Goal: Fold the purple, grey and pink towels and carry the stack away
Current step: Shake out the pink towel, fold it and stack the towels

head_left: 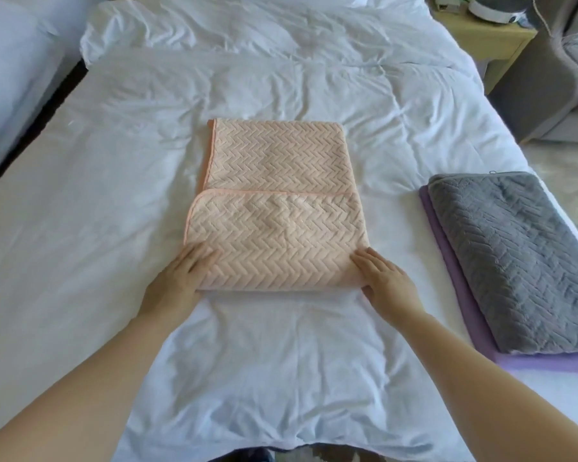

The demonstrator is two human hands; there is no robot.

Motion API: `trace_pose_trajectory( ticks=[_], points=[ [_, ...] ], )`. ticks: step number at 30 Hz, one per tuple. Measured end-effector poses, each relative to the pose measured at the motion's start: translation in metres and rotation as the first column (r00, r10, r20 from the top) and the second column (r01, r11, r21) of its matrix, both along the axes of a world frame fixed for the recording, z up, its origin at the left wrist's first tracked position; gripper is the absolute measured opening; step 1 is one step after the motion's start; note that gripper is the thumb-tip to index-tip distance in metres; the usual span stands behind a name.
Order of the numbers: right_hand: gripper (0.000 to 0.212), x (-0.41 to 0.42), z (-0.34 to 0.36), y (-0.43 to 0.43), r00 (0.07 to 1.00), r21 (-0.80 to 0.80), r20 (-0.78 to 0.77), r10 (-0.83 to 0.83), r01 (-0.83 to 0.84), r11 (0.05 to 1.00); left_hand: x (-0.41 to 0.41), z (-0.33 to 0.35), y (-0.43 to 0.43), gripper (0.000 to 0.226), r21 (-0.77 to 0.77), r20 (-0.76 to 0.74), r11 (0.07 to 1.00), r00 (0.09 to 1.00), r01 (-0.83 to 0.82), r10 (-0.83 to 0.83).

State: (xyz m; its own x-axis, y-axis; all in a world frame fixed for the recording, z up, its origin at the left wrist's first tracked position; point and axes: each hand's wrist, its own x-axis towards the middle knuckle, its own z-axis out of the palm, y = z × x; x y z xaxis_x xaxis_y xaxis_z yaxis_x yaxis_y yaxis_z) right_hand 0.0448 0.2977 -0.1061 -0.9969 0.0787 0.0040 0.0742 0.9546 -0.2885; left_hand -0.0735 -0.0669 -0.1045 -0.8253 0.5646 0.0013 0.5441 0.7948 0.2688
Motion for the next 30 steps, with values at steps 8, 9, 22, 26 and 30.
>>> trace_pose_trajectory(
  ticks=[8, 9, 22, 26, 30],
  points=[
    [0.036, 0.052, 0.016, -0.017, 0.995, -0.07, -0.064, -0.079, 0.075, 0.995, 0.044, 0.023, -0.013, 0.06, -0.033, 0.107, 0.986, 0.98, -0.162, 0.165],
    [0.037, 0.067, 0.023, -0.02, 0.996, -0.079, -0.044, -0.073, 0.069, 0.994, 0.056, 0.03, -0.019, 0.06, -0.046, 0.131, 0.986, 0.978, -0.159, 0.164],
    [0.021, 0.172, 0.15, -0.032, 0.965, -0.502, 0.052, -0.257, 0.247, 0.829, 0.146, 0.146, -0.062, 0.032, 0.459, 0.527, 0.761, 0.83, -0.457, 0.181],
    [0.015, 0.121, 0.148, -0.018, 0.906, -0.706, 0.063, -0.419, 0.338, 0.623, 0.094, 0.15, -0.036, 0.026, 0.555, 0.655, 0.522, 0.727, -0.648, 0.206],
    [0.046, 0.036, 0.127, 0.005, 0.834, -0.811, 0.166, -0.527, 0.419, 0.408, 0.012, 0.128, -0.009, 0.029, 0.521, 0.777, 0.377, 0.608, -0.766, 0.161]
  ],
)
